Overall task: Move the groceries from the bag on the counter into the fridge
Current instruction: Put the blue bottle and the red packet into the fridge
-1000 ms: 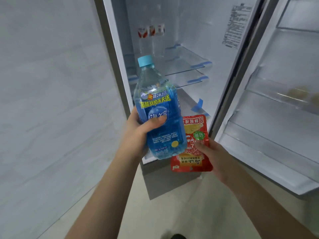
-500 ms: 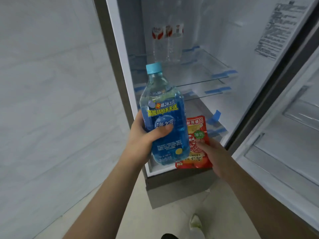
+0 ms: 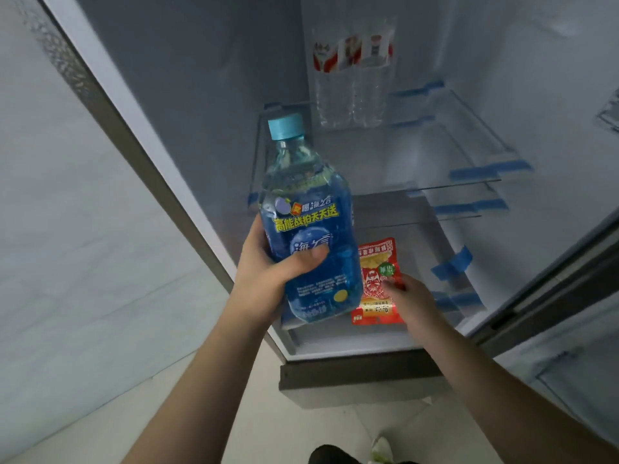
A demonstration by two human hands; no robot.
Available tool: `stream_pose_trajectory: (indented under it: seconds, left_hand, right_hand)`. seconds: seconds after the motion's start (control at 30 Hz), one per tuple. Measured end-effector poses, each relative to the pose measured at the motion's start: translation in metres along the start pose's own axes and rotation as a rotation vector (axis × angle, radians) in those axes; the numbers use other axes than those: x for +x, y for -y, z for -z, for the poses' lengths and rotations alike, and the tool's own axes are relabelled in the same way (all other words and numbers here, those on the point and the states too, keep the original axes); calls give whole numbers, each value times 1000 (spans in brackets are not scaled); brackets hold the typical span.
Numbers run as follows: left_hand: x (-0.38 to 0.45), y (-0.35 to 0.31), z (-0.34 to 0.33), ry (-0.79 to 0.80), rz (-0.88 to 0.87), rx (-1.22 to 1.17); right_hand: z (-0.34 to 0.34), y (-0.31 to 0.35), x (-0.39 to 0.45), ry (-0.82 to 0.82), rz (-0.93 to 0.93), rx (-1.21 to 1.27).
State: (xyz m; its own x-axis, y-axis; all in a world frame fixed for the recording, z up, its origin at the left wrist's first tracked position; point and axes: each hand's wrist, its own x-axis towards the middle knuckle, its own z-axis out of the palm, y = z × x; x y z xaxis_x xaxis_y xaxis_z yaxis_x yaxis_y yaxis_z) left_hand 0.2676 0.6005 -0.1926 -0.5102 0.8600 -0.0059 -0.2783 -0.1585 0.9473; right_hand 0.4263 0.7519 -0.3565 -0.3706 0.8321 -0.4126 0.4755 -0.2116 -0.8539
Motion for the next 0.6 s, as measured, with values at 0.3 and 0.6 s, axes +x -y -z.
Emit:
stream_pose_trajectory:
  seconds: [0.3, 0.6]
  left_hand:
    - [18, -1, -10, -123, -61, 28]
    - [12, -1, -9, -164, -101, 45]
  right_hand:
    - [-14, -6, 81, 72, -67, 106]
    - [-16, -2, 99, 208, -150, 222]
